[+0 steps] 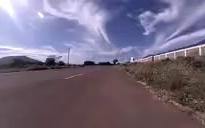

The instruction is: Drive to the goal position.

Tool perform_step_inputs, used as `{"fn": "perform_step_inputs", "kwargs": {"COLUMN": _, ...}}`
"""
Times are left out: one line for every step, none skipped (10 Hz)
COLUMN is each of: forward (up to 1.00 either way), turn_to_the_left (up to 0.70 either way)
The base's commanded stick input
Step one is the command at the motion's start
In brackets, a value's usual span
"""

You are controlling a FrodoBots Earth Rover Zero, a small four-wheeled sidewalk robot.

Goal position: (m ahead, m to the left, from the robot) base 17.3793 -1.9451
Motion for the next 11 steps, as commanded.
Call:
{"fn": "perform_step_inputs", "kwargs": {"forward": 0.85, "turn_to_the_left": 0.00}}
{"fn": "perform_step_inputs", "kwargs": {"forward": 0.85, "turn_to_the_left": 0.00}}
{"fn": "perform_step_inputs", "kwargs": {"forward": 0.85, "turn_to_the_left": 0.00}}
{"fn": "perform_step_inputs", "kwargs": {"forward": 0.85, "turn_to_the_left": 0.00}}
{"fn": "perform_step_inputs", "kwargs": {"forward": 0.85, "turn_to_the_left": 0.00}}
{"fn": "perform_step_inputs", "kwargs": {"forward": 0.85, "turn_to_the_left": 0.00}}
{"fn": "perform_step_inputs", "kwargs": {"forward": 0.85, "turn_to_the_left": 0.00}}
{"fn": "perform_step_inputs", "kwargs": {"forward": 0.85, "turn_to_the_left": 0.00}}
{"fn": "perform_step_inputs", "kwargs": {"forward": 0.85, "turn_to_the_left": 0.00}}
{"fn": "perform_step_inputs", "kwargs": {"forward": 0.85, "turn_to_the_left": 0.00}}
{"fn": "perform_step_inputs", "kwargs": {"forward": 0.85, "turn_to_the_left": 0.00}}
